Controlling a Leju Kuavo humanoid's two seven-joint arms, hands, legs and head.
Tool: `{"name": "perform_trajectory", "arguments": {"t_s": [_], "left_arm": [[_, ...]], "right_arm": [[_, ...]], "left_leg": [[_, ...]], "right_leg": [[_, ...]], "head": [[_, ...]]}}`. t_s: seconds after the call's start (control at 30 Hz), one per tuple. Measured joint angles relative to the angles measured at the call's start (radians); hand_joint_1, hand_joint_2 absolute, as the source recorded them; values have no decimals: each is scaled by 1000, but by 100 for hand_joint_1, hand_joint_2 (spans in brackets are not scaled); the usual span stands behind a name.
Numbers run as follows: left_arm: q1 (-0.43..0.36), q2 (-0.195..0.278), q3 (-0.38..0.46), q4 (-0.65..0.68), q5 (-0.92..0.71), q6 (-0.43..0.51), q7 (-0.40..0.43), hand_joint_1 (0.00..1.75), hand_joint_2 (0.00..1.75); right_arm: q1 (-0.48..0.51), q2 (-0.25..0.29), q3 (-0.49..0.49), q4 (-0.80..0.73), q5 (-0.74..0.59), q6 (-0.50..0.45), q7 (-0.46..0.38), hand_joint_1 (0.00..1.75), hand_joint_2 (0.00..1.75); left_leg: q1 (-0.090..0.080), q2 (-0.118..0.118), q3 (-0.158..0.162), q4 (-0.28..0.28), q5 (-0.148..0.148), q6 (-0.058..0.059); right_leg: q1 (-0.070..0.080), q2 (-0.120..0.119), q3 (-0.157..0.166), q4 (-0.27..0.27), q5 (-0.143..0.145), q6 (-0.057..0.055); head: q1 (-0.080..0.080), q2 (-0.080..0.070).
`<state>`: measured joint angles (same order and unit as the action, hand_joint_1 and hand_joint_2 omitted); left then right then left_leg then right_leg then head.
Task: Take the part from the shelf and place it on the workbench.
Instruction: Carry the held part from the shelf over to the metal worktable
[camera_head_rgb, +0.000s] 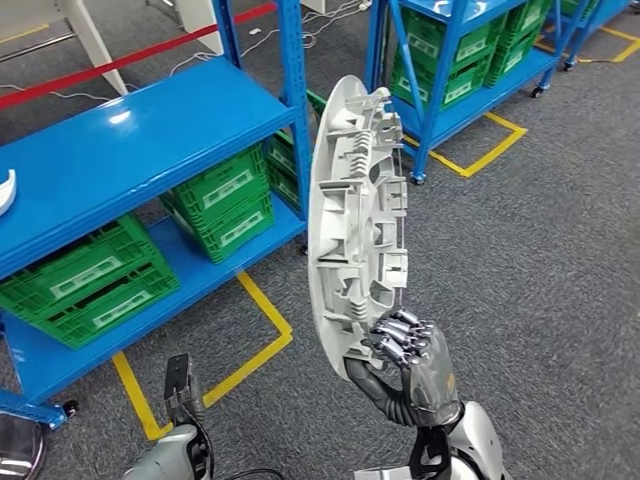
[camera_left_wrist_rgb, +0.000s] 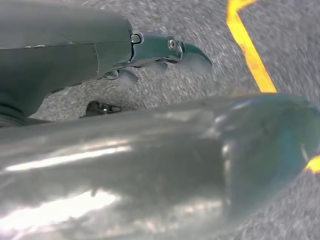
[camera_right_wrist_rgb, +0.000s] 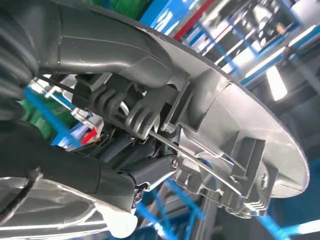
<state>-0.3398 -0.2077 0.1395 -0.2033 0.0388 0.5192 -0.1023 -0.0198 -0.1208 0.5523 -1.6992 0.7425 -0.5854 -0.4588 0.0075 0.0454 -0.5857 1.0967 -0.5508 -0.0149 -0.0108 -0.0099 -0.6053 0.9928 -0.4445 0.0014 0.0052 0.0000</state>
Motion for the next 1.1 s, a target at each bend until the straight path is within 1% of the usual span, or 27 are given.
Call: {"name": "perform_trajectory", "arguments": {"t_s": [0.03, 0.07, 0.1, 0.13, 0.17, 0.2, 0.27, 0.3, 0.33, 0.4, 0.43, 0.47, 0.53, 0.57, 0.6, 0.63, 0.67, 0.7, 0.73, 0.8, 0.83, 0.9, 0.93, 1.0, 1.03, 1.07, 1.1], "left_arm": [[1, 0, 0, 0, -3, -1, 2, 0, 0], [2, 0, 0, 0, -6, -1, 3, 0, 0], [3, -1, -1, 0, -9, 0, 5, 0, 0], [3, -2, -1, 0, -11, 1, 5, 0, 0], [3, -3, -2, 0, -12, 2, 5, 0, 0], [2, -5, -3, 0, -12, 3, 5, 0, 0], [0, -6, -5, 0, -14, 6, 5, 0, 0], [0, -6, -6, 0, -14, 8, 5, 0, 0], [0, -8, -6, 0, -15, 12, 5, 0, 0], [-3, -14, -7, 0, -15, 21, 5, 0, 0], [-5, -18, -7, -1, -16, 25, 6, 0, 0], [-6, -22, -7, -1, -16, 27, 6, 0, 0], [-7, -27, -7, -2, -17, 30, 10, 0, 0], [-7, -27, -7, -2, -17, 30, 13, 0, 0], [-6, -27, -7, -2, -17, 30, 15, 0, 0], [-6, -26, -7, -2, -17, 30, 17, 0, 0], [-7, -26, -7, -2, -17, 29, 19, 0, 0], [-8, -26, -7, -2, -17, 29, 21, 0, 0], [-9, -27, -8, -2, -18, 28, 22, 0, 0], [-11, -27, -8, -2, -20, 28, 23, 0, 0], [-12, -26, -8, -2, -20, 28, 24, 0, 0], [-12, -27, -8, -3, -20, 27, 26, 0, 0], [-13, -27, -8, -3, -19, 25, 26, 0, 0], [-13, -26, -8, -3, -17, 20, 26, 0, 0], [-12, -24, -8, -3, -15, 16, 26, 0, 0], [-9, -21, -8, -3, -13, 13, 27, 0, 0], [-6, -19, -8, -3, -12, 10, 29, 0, 0]], "right_arm": [[-2, 2, 0, 3, 0, 0, 1, 175, 175], [-3, 4, 0, 7, 0, 0, 1, 175, 175], [-3, 5, 0, 11, 0, -1, 1, 175, 175], [-3, 6, 0, 14, 0, -1, 1, 175, 175], [-3, 6, 0, 17, 0, -1, 1, 175, 175], [-3, 7, 0, 19, 0, -1, 1, 175, 175], [-4, 9, 0, 22, 0, -2, 1, 175, 175], [-5, 9, 0, 24, 0, -3, 1, 175, 175], [-6, 10, 0, 26, 0, -4, 1, 175, 175], [-4, 10, -2, 28, -1, -6, 1, 175, 175], [-4, 10, -2, 29, -3, -7, 1, 175, 175], [-5, 10, -3, 32, -5, -7, 1, 175, 175], [-9, 10, -2, 39, -8, -8, 0, 175, 175], [-11, 10, -2, 43, -9, -8, -1, 175, 175], [-11, 10, -2, 47, -10, -8, -2, 175, 175], [-11, 10, -2, 50, -12, -8, -4, 175, 175], [-11, 10, -2, 54, -14, -8, -6, 175, 175], [-12, 10, -2, 56, -16, -9, -8, 175, 175], [-13, 10, -2, 59, -18, -9, -10, 175, 175], [-15, 11, -2, 62, -22, -11, -14, 175, 175], [-16, 12, -3, 65, -24, -12, -14, 175, 175], [-17, 12, -5, 69, -25, -14, -15, 175, 175], [-18, 13, -6, 72, -24, -15, -16, 175, 175], [-25, 16, -6, 78, -23, -15, -17, 175, 175], [-30, 19, -6, 83, -22, -15, -17, 175, 175], [-35, 22, -6, 87, -21, -14, -17, 175, 175], [-39, 25, -6, 92, -20, -14, -17, 175, 175]], "left_leg": [[1, -23, -30, 71, -36, -1], [0, -33, -61, 139, -64, 0], [0, -37, -83, 186, -75, 1], [-1, -39, -91, 197, -65, 5], [-1, -43, -80, 166, -34, 10], [-1, -55, -56, 105, 8, 16], [0, -107, -6, -20, 71, 29], [0, -126, 7, -56, 82, 32], [0, -136, 12, -71, 81, 34], [1, -116, 15, -86, 81, 35], [3, -103, 18, -94, 83, 37], [5, -89, 21, -101, 87, 40], [4, -59, 24, -108, 90, 46], [3, -44, 23, -107, 89, 47], [2, -28, 23, -107, 89, 47], [2, -12, 23, -107, 88, 47], [2, 2, 23, -106, 87, 46], [2, 15, 24, -105, 85, 44], [1, 26, 25, -104, 82, 40], [-5, 44, 26, -97, 76, 28], [-8, 53, 25, -95, 74, 23], [-9, 73, 26, -93, 71, 13], [-6, 67, 26, -87, 63, 8], [0, 22, 5, -29, 22, 0], [2, -9, -23, 35, -11, -1], [3, -28, -56, 108, -43, 0], [2, -37, -88, 171, -63, 1]], "right_leg": [[1, 13, -1, 0, 1, -2], [2, 27, -1, 0, 2, -4], [4, 41, -1, 1, 2, -4], [5, 56, -1, 2, 2, -5], [7, 72, 0, 3, 2, -5], [8, 87, 0, 4, 2, -5], [7, 114, -4, 8, 4, -1], [5, 126, -9, 9, 6, 3], [2, 137, -16, 10, 10, 9], [-2, 156, -28, 9, 16, 22], [0, 143, -35, 14, 11, 27], [2, 115, -49, 36, -4, 32], [4, 46, -102, 143, -62, 41], [2, 28, -134, 212, -92, 46], [-1, 20, -159, 265, -109, 50], [-4, 15, -167, 287, -110, 54], [-7, 10, -154, 269, -93, 57], [-9, -1, -120, 212, -64, 59], [-10, -25, -78, 139, -37, 61], [-5, -62, -14, 30, -10, 51], [-2, -68, -5, 13, -10, 43], [2, -44, -7, 14, -9, 24], [1, -32, -9, 13, -7, 18], [-1, -9, -8, 11, -4, 5], [-1, 4, -8, 11, -3, 1], [0, 18, -8, 12, -3, -1], [2, 33, -7, 12, -2, -3]], "head": [[-2, 0], [-2, 0], [-2, 0], [-2, 0], [-2, 0], [-2, 0], [-1, 0], [-2, 0], [-4, 0], [-9, 0], [-7, 0], [-3, 0], [3, 0], [5, 0], [5, 0], [5, 0], [5, 0], [5, 0], [5, 0], [5, 0], [3, 0], [1, 0], [0, 0], [-3, 0], [-4, 0], [-5, 0], [-6, 0]]}}
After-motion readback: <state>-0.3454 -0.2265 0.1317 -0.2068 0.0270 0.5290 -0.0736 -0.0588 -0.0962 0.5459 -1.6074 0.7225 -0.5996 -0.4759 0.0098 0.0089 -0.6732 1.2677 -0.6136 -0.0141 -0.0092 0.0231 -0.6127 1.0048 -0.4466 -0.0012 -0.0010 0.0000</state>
